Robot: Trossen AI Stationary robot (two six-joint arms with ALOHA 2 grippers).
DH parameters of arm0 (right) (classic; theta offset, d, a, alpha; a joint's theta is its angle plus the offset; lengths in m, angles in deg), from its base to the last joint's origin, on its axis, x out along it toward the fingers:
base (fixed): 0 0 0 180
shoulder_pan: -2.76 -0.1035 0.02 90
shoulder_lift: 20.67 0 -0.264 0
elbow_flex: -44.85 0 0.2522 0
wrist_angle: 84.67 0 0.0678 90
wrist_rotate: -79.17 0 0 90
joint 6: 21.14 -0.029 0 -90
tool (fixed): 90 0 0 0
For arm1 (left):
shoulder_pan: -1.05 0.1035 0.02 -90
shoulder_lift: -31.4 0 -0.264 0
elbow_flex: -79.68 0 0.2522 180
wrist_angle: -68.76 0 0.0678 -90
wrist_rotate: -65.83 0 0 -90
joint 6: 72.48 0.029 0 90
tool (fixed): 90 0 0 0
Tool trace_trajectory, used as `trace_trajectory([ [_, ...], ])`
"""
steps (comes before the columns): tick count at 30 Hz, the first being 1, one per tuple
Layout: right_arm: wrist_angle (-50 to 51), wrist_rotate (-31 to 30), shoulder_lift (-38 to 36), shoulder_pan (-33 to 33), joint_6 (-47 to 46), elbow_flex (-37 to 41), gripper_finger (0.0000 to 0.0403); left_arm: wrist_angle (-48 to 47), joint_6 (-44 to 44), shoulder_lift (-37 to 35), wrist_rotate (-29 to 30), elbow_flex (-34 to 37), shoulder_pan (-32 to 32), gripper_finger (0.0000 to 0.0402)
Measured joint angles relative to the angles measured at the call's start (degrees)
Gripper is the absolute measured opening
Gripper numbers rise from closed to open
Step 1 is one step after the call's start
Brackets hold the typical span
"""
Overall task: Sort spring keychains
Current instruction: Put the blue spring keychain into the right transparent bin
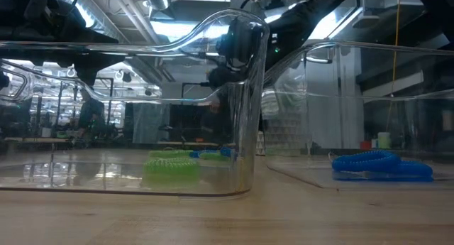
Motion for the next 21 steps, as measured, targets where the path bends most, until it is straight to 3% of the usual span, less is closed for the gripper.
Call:
trace_trajectory([
  [12,2.3,-4.4,0.0,1.5,1.0,0.0,0.0129,0.0,0.0,0.0,0.0,0.0,0.0,0.0178],
  [21,2.6,4.6,0.0,1.9,-2.8,0.0,0.0129,0.0,0.0,0.0,0.0,0.0,0.0,0.0178],
])
